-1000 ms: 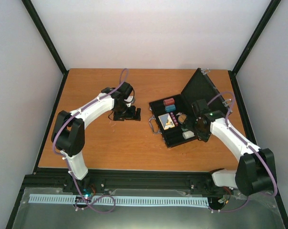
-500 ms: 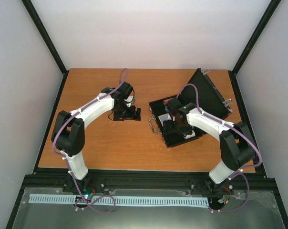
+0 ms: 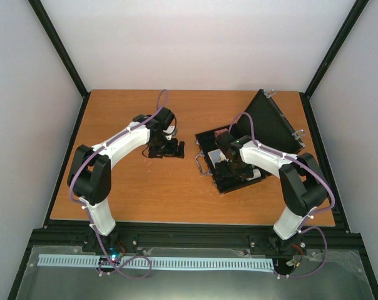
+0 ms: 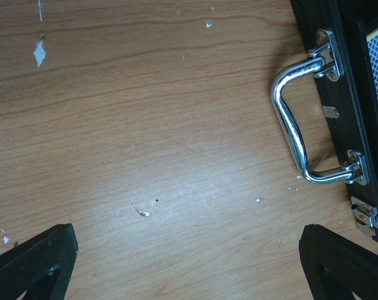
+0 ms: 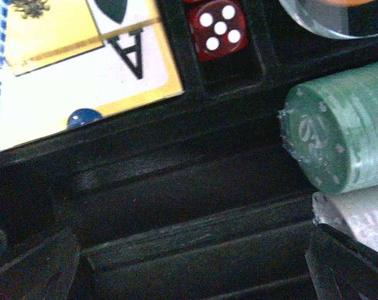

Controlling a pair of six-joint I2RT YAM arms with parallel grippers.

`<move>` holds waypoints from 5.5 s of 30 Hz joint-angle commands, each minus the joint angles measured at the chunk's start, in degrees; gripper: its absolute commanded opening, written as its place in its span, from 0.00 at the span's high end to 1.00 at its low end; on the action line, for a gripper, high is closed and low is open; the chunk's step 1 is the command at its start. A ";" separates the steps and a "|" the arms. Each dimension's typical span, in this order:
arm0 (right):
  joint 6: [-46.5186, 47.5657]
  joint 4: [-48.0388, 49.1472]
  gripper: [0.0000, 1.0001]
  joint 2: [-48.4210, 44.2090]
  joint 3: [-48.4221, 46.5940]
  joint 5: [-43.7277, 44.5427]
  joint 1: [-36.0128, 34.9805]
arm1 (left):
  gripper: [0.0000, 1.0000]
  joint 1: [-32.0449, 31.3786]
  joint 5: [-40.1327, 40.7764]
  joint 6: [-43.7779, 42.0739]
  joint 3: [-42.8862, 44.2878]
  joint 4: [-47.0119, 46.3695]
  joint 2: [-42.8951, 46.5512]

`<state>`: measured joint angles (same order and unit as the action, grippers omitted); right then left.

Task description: Pack up texas hold em set

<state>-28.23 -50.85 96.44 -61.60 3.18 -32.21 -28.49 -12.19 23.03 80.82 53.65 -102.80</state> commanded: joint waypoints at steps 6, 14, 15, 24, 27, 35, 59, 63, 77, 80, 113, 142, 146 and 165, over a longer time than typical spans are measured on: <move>4.42 -0.18 0.00 -2.59 -1.78 1.59 -0.40 | 0.00 0.85 0.23 -0.97 1.20 0.33 -0.07; 8.87 -9.18 0.00 -9.19 -12.98 -3.68 -0.49 | 0.00 1.13 0.05 -1.01 2.21 0.92 -0.46; 9.14 -10.22 0.00 -9.73 -15.70 -2.16 -0.45 | 0.00 1.18 0.06 -1.07 2.42 1.01 -0.51; 11.61 -18.40 0.00 -3.28 -41.95 11.28 6.12 | 0.00 1.18 -1.02 -1.24 2.05 0.49 -0.72; 12.36 -17.87 0.00 -3.02 -45.91 14.96 9.14 | 0.00 1.24 -1.01 -1.41 1.10 0.13 -0.13; 13.86 -17.55 0.00 -1.55 -46.16 17.47 18.94 | 0.00 1.24 -1.44 -2.12 0.22 -0.06 -0.11; 21.20 -12.11 0.00 -1.29 -34.21 -3.87 28.30 | 0.00 1.42 -1.76 -2.45 0.79 -0.06 -1.73; 20.26 -12.39 0.02 -3.17 -32.30 -8.69 28.34 | 0.00 1.42 -1.64 -2.50 1.44 0.15 -2.10; 10.67 -11.89 0.04 -12.91 -24.68 -24.94 17.91 | 0.00 1.42 -1.93 -2.36 1.44 0.00 -2.84; 7.72 -9.67 0.04 -13.49 -22.25 -26.11 12.75 | 0.00 1.42 -2.29 -2.25 1.49 -0.03 -3.22; 11.14 -5.92 0.97 4.00 -18.25 -6.69 10.32 | 0.58 6.78 -23.60 12.71 10.44 -12.47 -10.04; 13.21 -3.98 0.97 11.23 -14.84 -5.70 10.37 | 0.99 4.86 -30.39 23.31 15.67 -21.21 -21.77; 13.03 -3.90 0.97 10.61 -13.98 -5.81 10.41 | 0.99 4.85 -29.74 22.61 14.89 -21.13 -22.63; 13.33 -4.94 0.97 10.30 -12.49 -6.17 10.42 | 0.99 4.85 -27.30 22.67 12.83 -24.05 -28.70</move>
<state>-15.46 -53.69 103.33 -77.01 -2.83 -21.89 -23.27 -40.27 45.25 93.45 31.33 -129.78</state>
